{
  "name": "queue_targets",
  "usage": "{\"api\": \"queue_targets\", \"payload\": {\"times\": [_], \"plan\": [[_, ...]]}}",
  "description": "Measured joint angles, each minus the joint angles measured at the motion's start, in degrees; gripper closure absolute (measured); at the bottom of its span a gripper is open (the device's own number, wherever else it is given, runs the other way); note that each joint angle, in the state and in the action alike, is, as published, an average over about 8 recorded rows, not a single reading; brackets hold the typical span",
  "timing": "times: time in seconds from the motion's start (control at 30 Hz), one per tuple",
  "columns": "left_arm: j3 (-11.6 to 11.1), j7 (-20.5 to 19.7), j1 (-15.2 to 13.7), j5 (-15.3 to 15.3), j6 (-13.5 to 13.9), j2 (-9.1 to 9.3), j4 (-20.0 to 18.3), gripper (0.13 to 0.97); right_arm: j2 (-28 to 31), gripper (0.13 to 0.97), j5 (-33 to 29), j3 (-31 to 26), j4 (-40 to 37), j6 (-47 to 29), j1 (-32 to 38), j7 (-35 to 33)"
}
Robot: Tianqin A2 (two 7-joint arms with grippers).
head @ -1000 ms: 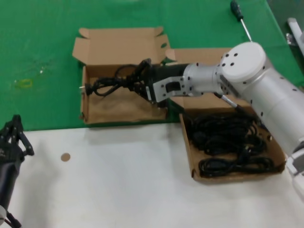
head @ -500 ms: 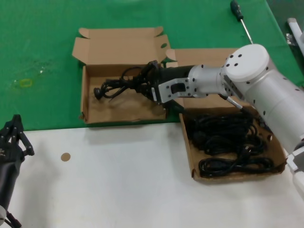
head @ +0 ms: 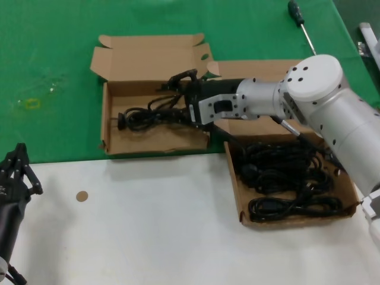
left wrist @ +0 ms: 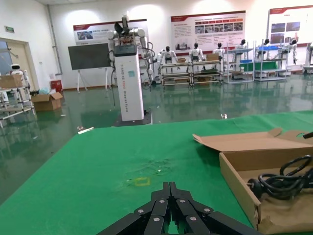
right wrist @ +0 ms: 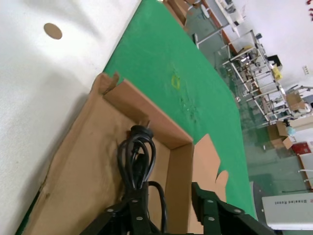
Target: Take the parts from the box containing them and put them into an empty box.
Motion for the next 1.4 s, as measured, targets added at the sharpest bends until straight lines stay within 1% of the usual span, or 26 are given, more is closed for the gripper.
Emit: {"api": "queue_targets", "payload": {"times": [0.23,0.27,0.37,0.53,0.57,0.83,0.97,1.23,1.4], "plan": [[0.0,0.0,0.0,0.0,0.0,0.0,0.0,0.945,0.85,0.722,0.01,0.04,2.6,-0.14,-0.74,1.54],[0.0,0.0,0.0,0.0,0.0,0.0,0.0,0.945,1.13,0.722,-0.05,0.02,3.22,-0.17,-0.89,1.94],[0.0,0.0,0.0,0.0,0.0,0.0,0.0,0.945,2.43,0.647,-0.28,-0.01,5.89,-0.31,-1.64,3.67],[0.0,0.0,0.0,0.0,0.0,0.0,0.0,0.945,5.75,0.521,-0.72,0.21,12.76,-0.46,-3.92,8.14],[0.0,0.0,0.0,0.0,0.0,0.0,0.0,0.945,6.48,0.521,-0.8,0.3,14.26,-0.46,-4.47,9.13],[0.0,0.0,0.0,0.0,0.0,0.0,0.0,0.945,12.7,0.319,-1.05,1.64,26.34,0.03,-9.88,15.99],[0.0,0.0,0.0,0.0,0.0,0.0,0.0,0.945,14.15,0.319,-0.91,2.13,29.07,0.29,-11.36,17.23],[0.0,0.0,0.0,0.0,0.0,0.0,0.0,0.934,14.31,0.19,-0.68,2.46,29.81,0.75,-12.13,17.74],[0.0,0.0,0.0,0.0,0.0,0.0,0.0,0.916,14.07,0.161,0.09,3.4,31.01,2.36,-14.15,19.08]]}}
